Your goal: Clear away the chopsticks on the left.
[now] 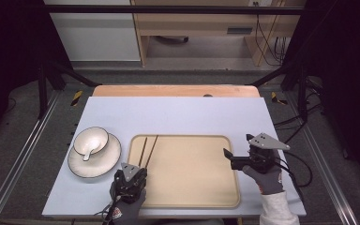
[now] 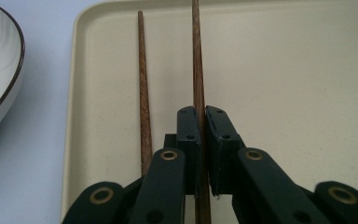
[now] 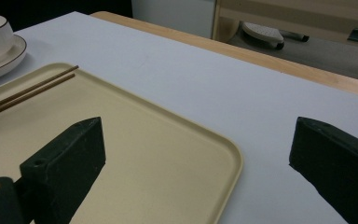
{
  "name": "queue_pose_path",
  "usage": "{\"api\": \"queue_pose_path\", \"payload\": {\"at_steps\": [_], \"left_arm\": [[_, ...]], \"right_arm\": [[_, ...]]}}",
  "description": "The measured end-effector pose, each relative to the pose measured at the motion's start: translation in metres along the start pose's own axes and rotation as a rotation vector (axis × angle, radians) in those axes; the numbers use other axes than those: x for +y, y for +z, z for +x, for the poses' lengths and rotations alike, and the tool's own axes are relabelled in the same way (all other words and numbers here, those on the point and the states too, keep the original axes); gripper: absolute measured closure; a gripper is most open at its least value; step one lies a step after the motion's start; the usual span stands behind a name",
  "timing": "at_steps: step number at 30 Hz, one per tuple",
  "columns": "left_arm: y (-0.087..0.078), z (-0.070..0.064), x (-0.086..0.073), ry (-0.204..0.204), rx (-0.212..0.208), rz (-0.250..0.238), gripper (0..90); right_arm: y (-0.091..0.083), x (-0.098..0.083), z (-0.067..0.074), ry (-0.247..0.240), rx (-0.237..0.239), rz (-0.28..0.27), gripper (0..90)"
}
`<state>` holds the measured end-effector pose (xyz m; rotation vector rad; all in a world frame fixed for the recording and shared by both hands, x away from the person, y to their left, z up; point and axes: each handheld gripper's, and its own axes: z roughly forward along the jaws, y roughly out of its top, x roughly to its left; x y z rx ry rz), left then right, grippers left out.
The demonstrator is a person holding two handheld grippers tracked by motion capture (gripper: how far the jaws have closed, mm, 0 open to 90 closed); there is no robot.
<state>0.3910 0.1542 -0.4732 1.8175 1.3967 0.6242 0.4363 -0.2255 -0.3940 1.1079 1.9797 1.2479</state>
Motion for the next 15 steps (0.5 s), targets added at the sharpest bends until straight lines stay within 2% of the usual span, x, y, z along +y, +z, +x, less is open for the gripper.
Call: {"api": "queue_pose_path", "payload": {"at_steps": [15], "left_arm": [[0.0062,-0.0024,0.0017,0.018,0.003,0.063,84.2]], "right_arm": [[0.0010,-0.0003,0.0006,0.000,0.001,0.003,3.4]]}}
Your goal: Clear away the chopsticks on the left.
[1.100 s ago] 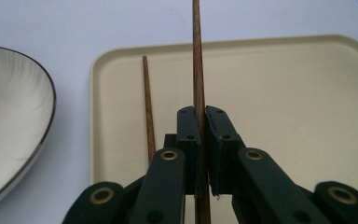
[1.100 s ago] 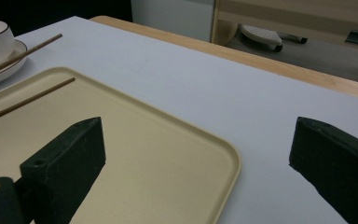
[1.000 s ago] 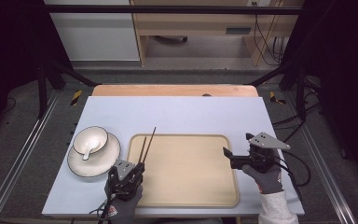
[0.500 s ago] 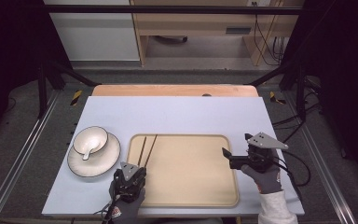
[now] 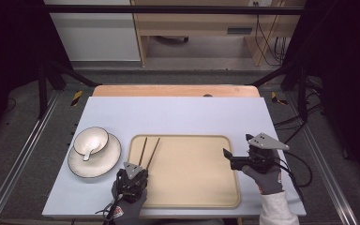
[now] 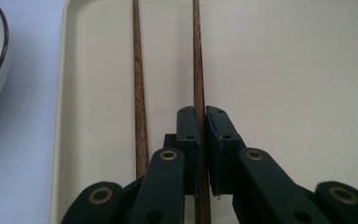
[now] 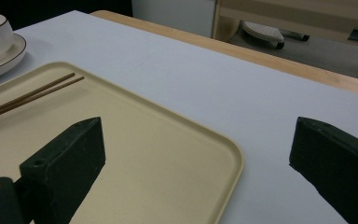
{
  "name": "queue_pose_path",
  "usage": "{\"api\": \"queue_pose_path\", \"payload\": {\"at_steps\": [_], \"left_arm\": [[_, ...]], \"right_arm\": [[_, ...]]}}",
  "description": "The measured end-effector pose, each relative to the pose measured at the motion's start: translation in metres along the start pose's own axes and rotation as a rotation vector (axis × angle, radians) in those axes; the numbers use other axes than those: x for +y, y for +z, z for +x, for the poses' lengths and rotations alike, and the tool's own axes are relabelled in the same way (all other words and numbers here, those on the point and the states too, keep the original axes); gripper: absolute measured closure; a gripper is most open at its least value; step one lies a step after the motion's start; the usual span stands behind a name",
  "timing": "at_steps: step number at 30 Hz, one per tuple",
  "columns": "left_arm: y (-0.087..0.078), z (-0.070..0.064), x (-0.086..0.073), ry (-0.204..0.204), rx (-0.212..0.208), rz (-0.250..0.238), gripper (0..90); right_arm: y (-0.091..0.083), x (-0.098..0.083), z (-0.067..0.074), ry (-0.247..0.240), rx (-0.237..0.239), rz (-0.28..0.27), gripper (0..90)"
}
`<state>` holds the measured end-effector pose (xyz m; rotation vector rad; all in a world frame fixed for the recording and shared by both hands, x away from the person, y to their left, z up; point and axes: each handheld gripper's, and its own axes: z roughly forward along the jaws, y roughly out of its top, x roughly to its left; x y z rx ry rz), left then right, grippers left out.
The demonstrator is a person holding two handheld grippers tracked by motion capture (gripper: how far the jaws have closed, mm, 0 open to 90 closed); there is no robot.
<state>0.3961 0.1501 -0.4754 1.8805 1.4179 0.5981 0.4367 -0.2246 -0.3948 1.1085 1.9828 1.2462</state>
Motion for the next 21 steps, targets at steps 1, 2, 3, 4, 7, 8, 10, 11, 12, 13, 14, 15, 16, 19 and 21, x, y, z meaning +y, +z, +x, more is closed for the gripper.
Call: {"api": "queue_pose_path", "payload": {"at_steps": [1,2,3,4,7,8,10,11,12,13,14,15,16,19,21], "left_arm": [[0.0001,-0.0003,0.0001,0.003,0.001,0.001,84.3],[0.0005,-0.0006,0.0003,0.006,0.002,0.004,84.3],[0.0011,-0.0010,0.0005,0.003,0.001,0.007,84.2],[0.0013,-0.0011,0.0008,0.008,0.002,0.013,84.2],[0.0020,-0.0017,0.0014,0.016,-0.004,0.021,84.1],[0.0023,-0.0018,0.0016,0.016,-0.004,0.023,84.1],[0.0027,-0.0019,0.0020,0.017,-0.005,0.026,84.1],[0.0029,-0.0020,0.0020,0.017,-0.007,0.026,84.0],[0.0030,-0.0021,0.0021,0.019,-0.007,0.026,83.9],[0.0032,-0.0022,0.0022,0.020,-0.010,0.027,83.9],[0.0035,-0.0023,0.0021,0.021,-0.012,0.027,83.8],[0.0038,-0.0024,0.0020,0.024,-0.013,0.029,83.5],[0.0042,-0.0024,0.0018,0.027,-0.020,0.035,83.3],[0.0028,-0.0029,0.0020,0.029,-0.023,0.024,83.0],[0.0006,-0.0017,0.0035,0.031,-0.025,0.019,82.1]], "right_arm": [[0.0002,0.0000,0.0000,-0.001,0.000,0.000,3.4],[0.0002,0.0000,0.0000,-0.001,0.000,0.000,3.4],[0.0003,-0.0001,0.0000,-0.002,0.000,0.001,3.4],[0.0005,-0.0001,0.0000,-0.002,-0.001,0.001,3.4],[0.0005,-0.0001,0.0001,-0.002,-0.001,0.001,3.4],[0.0003,-0.0001,0.0001,-0.002,-0.001,0.001,3.4],[0.0001,0.0000,0.0000,-0.001,-0.002,-0.001,3.4],[0.0000,0.0000,-0.0001,0.000,-0.002,-0.001,3.4],[0.0001,0.0001,-0.0002,-0.002,-0.002,-0.003,3.4],[0.0000,0.0001,-0.0003,-0.002,-0.002,-0.003,3.4],[0.0000,0.0001,-0.0003,-0.002,-0.002,-0.003,3.4],[-0.0001,0.0001,-0.0003,-0.002,-0.002,-0.003,3.4],[-0.0002,0.0001,-0.0003,-0.002,-0.002,-0.003,3.3],[-0.0009,0.0003,-0.0006,0.000,-0.003,-0.002,3.4],[-0.0010,0.0003,-0.0008,-0.001,-0.003,-0.002,3.3]]}}
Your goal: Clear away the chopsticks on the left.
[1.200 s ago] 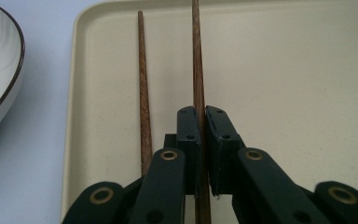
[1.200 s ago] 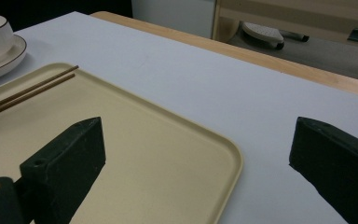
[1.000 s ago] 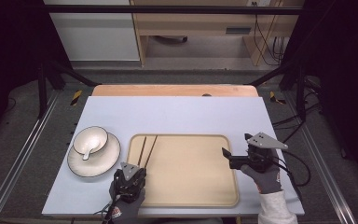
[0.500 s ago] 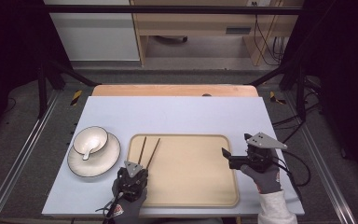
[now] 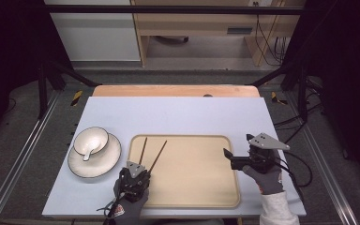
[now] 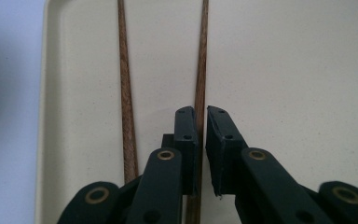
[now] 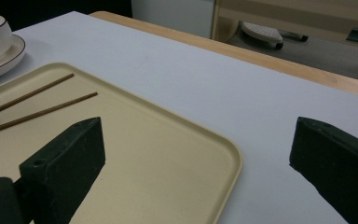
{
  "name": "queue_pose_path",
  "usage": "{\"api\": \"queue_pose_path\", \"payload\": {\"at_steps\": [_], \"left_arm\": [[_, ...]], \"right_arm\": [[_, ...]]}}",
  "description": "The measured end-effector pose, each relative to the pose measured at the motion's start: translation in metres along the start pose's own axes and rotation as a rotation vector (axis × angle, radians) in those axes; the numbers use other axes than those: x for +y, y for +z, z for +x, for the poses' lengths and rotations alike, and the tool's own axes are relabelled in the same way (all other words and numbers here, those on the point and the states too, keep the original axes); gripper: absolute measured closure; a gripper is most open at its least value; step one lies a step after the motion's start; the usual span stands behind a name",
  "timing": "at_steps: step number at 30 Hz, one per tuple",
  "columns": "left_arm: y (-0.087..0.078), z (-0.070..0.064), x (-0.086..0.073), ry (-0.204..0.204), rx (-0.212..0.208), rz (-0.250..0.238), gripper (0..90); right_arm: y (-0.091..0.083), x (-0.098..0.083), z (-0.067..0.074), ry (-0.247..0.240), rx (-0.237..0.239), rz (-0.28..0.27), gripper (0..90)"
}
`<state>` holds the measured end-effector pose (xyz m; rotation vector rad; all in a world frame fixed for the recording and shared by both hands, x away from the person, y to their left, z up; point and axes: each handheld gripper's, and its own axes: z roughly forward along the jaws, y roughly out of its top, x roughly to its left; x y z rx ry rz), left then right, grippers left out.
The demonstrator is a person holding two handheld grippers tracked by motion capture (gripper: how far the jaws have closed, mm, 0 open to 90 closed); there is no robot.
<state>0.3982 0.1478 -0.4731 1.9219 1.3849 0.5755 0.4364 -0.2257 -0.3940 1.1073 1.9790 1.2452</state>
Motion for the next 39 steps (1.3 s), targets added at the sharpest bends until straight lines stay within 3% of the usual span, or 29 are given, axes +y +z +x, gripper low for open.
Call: {"api": "queue_pose_path", "payload": {"at_steps": [5,14,17,20,22,30,39], "left_arm": [[-0.008,0.005,0.008,-0.010,-0.027,-0.044,79.4],[-0.034,0.026,0.037,0.059,-0.100,-0.144,69.1],[-0.044,0.036,0.045,0.084,-0.139,-0.152,64.5],[-0.053,0.046,0.050,0.123,-0.147,-0.163,58.8],[-0.058,0.055,0.050,0.142,-0.162,-0.168,53.8],[-0.072,0.094,0.039,0.092,-0.235,-0.222,35.9],[-0.071,0.110,0.030,0.124,-0.236,-0.225,26.8]], "right_arm": [[-0.001,0.000,0.000,0.003,-0.001,-0.005,3.3],[-0.005,0.002,-0.002,0.010,-0.008,-0.021,3.2],[-0.006,0.002,-0.002,0.014,-0.008,-0.022,3.1],[-0.006,0.002,-0.003,0.015,-0.007,-0.028,2.9],[-0.007,0.002,-0.004,0.017,-0.006,-0.030,2.8],[-0.009,0.002,-0.006,0.026,-0.012,-0.039,2.6],[-0.008,0.000,-0.008,0.028,-0.015,-0.031,2.5]]}}
